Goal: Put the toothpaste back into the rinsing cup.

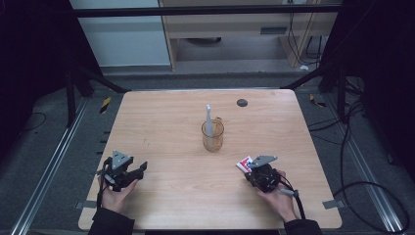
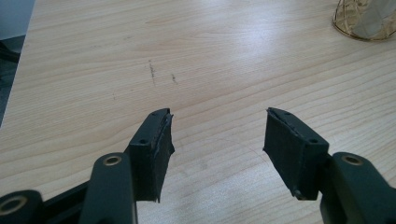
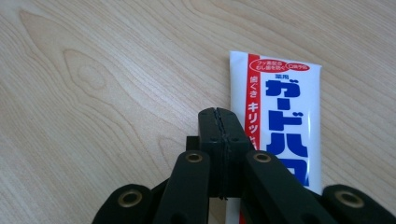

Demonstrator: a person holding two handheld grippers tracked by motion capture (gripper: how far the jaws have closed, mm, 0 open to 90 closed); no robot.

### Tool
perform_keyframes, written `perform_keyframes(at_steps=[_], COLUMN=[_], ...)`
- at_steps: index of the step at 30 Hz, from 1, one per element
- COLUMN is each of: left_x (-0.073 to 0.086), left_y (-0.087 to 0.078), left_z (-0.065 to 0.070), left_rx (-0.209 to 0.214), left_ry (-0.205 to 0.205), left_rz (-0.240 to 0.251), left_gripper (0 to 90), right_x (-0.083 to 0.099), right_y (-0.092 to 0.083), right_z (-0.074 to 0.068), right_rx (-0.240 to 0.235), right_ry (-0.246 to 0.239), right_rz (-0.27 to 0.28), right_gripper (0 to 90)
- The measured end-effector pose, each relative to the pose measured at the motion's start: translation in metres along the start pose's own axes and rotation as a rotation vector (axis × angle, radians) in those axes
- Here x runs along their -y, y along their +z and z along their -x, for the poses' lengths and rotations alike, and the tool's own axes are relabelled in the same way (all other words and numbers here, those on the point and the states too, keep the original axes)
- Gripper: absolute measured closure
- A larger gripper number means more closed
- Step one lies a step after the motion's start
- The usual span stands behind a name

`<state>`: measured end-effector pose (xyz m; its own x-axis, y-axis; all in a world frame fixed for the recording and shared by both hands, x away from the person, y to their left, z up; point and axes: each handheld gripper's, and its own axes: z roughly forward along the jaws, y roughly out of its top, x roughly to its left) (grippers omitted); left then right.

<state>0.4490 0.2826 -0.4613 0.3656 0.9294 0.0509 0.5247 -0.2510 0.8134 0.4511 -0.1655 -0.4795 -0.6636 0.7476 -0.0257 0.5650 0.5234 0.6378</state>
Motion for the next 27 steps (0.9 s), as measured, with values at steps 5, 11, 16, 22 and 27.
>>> perform_keyframes(at_steps=[5, 11, 16, 22, 27], left_x=[0.000, 0.001, 0.001, 0.001, 0.002], left_y=[-0.001, 0.000, 0.000, -0.001, 0.001], left_z=[-0.001, -0.001, -0.002, -0.002, -0.002], left_rx=[-0.008, -0.007, 0.004, 0.005, 0.010], left_ry=[0.000, -0.006, -0.013, -0.009, -0.006], left_rz=[0.014, 0.030, 0.013, 0.013, 0.006], left_gripper=[41.0, 40.9, 41.7, 41.2, 41.0], right_x=[-0.002, -0.010, -0.013, -0.015, -0.015], right_y=[-0.009, -0.031, -0.037, -0.042, -0.043], right_z=[0.002, 0.013, 0.019, 0.022, 0.022], right_rx=[-0.007, 0.036, 0.082, 0.087, 0.100], right_ry=[0.014, 0.049, 0.059, 0.065, 0.065], right_rz=[0.037, 0.096, 0.097, 0.055, 0.029], right_gripper=[86.3, 75.3, 64.8, 58.0, 55.8])
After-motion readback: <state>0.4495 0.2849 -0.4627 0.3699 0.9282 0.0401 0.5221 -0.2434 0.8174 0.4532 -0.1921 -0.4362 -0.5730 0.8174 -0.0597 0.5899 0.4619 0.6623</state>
